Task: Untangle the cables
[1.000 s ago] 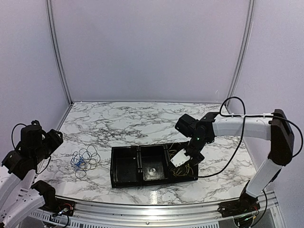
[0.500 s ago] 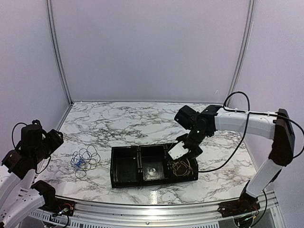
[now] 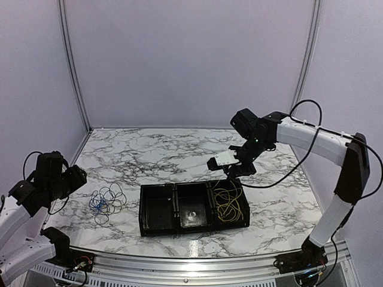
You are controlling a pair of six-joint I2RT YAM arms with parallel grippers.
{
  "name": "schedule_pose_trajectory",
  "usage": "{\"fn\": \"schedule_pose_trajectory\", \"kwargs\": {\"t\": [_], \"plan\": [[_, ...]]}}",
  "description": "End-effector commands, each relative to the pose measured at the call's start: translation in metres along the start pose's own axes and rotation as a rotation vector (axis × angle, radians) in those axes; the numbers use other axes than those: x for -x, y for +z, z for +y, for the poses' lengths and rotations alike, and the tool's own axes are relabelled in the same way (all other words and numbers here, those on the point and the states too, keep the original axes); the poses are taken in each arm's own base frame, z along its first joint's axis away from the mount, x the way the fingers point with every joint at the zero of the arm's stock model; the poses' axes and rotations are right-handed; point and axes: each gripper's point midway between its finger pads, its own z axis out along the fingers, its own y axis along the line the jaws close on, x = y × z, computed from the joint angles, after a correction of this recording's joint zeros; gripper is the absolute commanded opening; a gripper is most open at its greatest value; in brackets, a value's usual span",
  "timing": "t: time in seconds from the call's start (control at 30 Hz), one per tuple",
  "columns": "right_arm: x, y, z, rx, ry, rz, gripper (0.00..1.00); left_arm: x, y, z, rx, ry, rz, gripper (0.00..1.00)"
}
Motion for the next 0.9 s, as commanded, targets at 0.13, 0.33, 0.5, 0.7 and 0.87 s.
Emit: {"fn": "schedule_pose_trajectory", "kwargs": {"t": [0.13, 0.33, 0.5, 0.7, 0.87], "plan": [[-0.012, 0.02, -0.03, 0.044, 0.29, -0.051, 0.29, 0.007, -0.003, -0.011, -0.035, -0.014, 0.003, 0.68], [-0.013, 0.025, -0.028, 0.068, 0.289, -0.055, 0.15, 0.001, -0.003, -0.007, -0.041, -0.049, 0.005, 0.68], [-0.015, 0.027, -0.022, 0.081, 0.292, -0.056, 0.03, -0.003, -0.003, -0.004, -0.043, -0.074, 0.007, 0.68], [-0.014, 0.029, -0.014, 0.101, 0.305, -0.068, 0.0, -0.003, -0.003, -0.004, -0.046, -0.077, 0.006, 0.68], [-0.016, 0.035, 0.001, 0.118, 0.294, -0.052, 0.0, -0.002, -0.003, -0.005, -0.048, -0.076, 0.008, 0.68]]}}
